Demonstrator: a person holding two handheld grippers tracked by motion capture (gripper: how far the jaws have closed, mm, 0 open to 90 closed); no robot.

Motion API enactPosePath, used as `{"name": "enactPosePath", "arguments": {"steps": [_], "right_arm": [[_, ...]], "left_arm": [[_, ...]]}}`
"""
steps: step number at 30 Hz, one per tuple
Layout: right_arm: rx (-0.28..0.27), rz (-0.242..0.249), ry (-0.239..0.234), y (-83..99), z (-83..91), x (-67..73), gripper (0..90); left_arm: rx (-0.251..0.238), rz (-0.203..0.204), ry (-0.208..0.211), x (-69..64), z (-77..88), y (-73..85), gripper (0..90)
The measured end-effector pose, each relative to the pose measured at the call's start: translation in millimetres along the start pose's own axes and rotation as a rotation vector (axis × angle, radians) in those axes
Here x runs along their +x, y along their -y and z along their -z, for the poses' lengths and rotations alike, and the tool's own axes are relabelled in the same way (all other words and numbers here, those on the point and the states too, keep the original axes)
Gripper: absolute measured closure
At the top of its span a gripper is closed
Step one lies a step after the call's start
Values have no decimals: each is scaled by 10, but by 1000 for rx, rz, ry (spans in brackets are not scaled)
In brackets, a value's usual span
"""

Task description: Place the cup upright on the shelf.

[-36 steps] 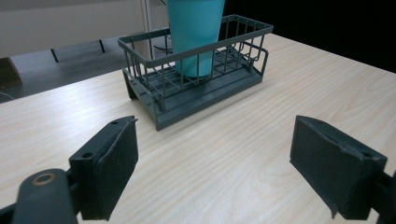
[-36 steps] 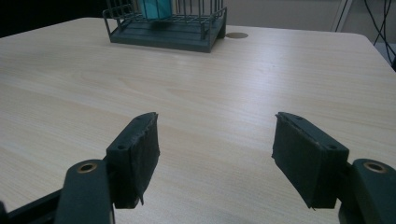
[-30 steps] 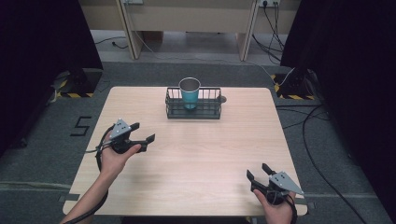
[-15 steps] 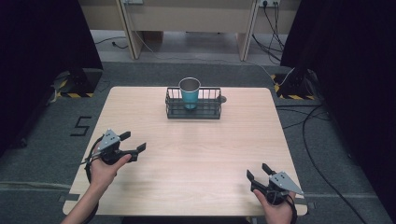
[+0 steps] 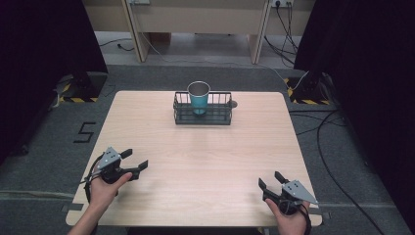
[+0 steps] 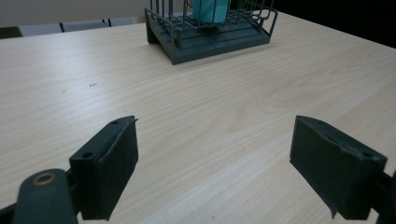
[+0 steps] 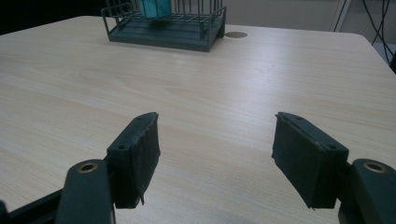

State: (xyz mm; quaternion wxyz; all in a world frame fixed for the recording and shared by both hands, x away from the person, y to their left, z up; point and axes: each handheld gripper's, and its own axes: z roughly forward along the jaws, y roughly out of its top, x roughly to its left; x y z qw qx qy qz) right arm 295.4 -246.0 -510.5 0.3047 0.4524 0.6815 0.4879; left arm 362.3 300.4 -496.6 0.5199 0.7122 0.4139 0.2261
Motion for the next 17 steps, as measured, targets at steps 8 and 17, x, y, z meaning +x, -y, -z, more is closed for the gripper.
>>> {"name": "enactPosePath", "arguments": {"steps": [8, 17], "right_arm": [[-2, 3, -1, 0, 5, -3, 322], [-3, -4, -4, 1, 6, -8, 312]], "left_arm": [[3, 30, -8, 14, -14, 147, 152], [-22, 19, -3, -19, 6, 162, 153]]}}
